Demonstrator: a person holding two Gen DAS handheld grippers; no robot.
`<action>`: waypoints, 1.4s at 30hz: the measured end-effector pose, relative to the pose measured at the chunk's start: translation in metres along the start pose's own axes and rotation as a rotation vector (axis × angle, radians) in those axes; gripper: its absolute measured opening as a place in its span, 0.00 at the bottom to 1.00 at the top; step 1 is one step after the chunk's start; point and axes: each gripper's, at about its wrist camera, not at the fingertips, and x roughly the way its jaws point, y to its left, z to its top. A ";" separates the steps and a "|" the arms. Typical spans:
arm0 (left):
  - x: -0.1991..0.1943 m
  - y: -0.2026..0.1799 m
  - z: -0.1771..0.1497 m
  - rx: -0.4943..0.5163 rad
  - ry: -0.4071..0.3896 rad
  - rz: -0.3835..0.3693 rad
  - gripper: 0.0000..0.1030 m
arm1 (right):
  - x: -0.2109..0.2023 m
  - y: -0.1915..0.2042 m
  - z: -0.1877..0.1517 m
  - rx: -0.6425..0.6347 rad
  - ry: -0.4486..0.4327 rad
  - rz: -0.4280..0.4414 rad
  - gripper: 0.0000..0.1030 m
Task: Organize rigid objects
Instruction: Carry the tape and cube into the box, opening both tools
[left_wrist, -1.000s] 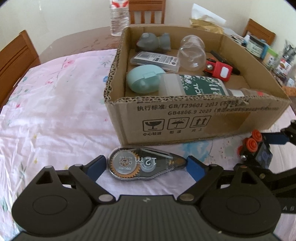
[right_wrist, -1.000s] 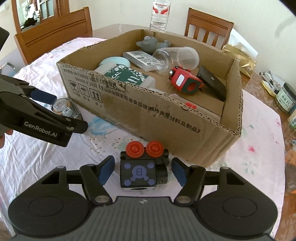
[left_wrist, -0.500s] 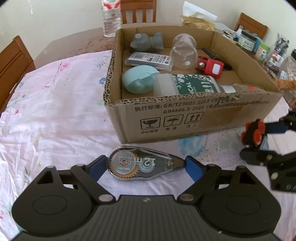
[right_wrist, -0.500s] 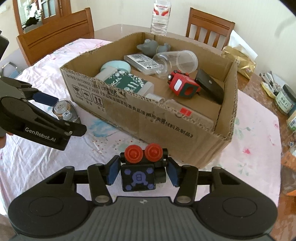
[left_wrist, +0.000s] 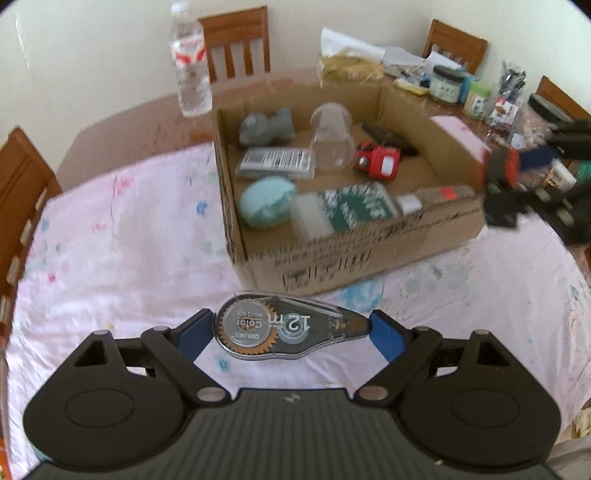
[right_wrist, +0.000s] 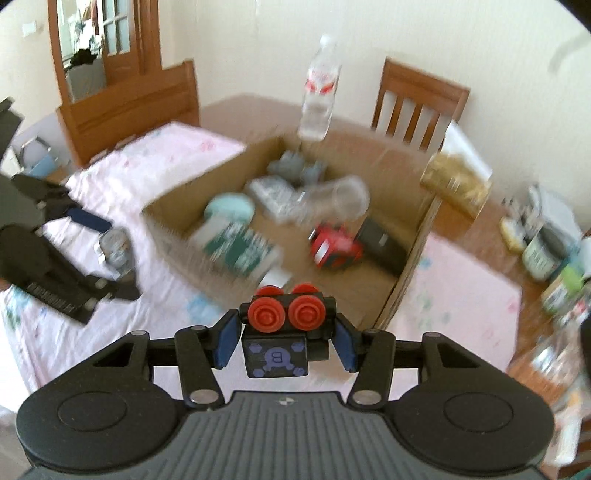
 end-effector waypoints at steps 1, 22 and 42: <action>-0.003 0.000 0.003 0.002 -0.010 0.000 0.87 | 0.003 -0.003 0.004 0.006 -0.008 -0.013 0.57; -0.009 -0.010 0.074 0.043 -0.161 -0.011 0.87 | 0.026 -0.026 0.006 0.147 0.004 -0.100 0.83; 0.033 -0.027 0.100 0.055 -0.208 0.039 0.96 | 0.002 -0.030 -0.002 0.245 0.025 -0.107 0.98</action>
